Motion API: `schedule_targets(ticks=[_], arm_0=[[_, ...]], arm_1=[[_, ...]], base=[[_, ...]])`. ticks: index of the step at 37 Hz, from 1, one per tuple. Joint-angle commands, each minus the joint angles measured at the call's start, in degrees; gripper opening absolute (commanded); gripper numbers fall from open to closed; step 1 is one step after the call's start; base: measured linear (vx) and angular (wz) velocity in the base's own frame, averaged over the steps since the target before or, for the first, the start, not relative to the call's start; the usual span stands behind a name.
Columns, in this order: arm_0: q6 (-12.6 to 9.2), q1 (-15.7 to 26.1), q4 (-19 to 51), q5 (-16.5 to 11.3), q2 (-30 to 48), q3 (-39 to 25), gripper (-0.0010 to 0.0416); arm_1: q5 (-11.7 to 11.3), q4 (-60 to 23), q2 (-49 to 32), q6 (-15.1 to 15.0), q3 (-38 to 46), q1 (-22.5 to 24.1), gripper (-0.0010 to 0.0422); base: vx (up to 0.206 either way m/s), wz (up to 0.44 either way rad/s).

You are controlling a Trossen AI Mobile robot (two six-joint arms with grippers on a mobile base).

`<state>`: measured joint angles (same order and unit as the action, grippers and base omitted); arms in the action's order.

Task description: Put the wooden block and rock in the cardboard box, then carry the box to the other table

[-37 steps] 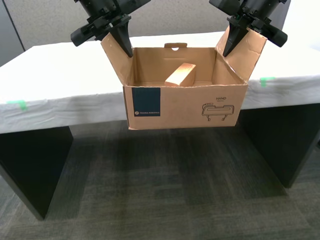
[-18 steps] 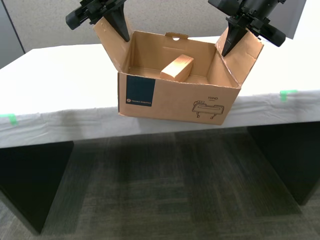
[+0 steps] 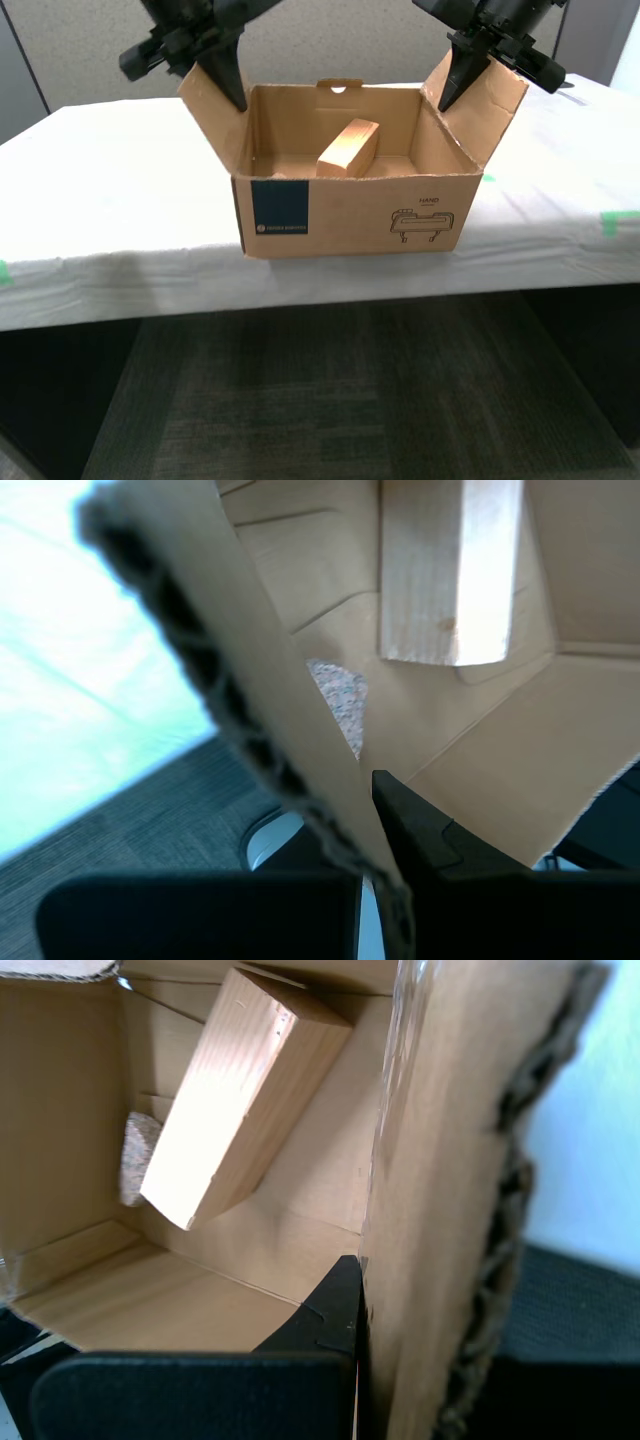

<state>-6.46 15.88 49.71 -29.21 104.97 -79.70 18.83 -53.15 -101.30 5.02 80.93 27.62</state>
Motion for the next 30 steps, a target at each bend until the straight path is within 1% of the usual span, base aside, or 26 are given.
schedule_targets(ticks=[1, 4, 7, 19, 25, 30], arm_0=[[0.48, 0.04, 0.2, -0.72, -0.04, -0.09, -0.0001], [0.48, 0.04, 0.15, -0.72, -0.04, -0.09, -0.0001], [0.46, 0.07, 0.0, -0.74, -0.04, -0.09, -0.0001], [0.46, 0.15, 0.15, -0.74, -0.04, -0.09, -0.0001], [0.44, 0.22, 0.0, -0.74, -0.04, -0.09, -0.0001], [-0.26, 0.28, -0.24, -0.74, -0.04, -0.09, 0.0]], arm_1=[[0.5, 2.36, 1.6, 0.24, -3.63, 0.09, -0.0001], [0.52, 3.61, 2.75, 1.18, -5.57, 0.07, -0.0001], [0.52, 3.54, 3.19, 2.05, -5.75, 0.07, -0.0001], [0.52, 3.76, 3.39, 2.58, -5.62, 0.15, -0.0001], [0.5, 4.33, 3.37, 2.45, -5.62, 0.07, -0.0001], [0.52, 4.87, 3.39, 2.97, -5.55, 0.09, -0.0001]], base=[[0.178, 0.032], [0.181, 0.034], [0.181, 0.024], [0.18, 0.021], [0.177, 0.159], [0.182, 0.044]])
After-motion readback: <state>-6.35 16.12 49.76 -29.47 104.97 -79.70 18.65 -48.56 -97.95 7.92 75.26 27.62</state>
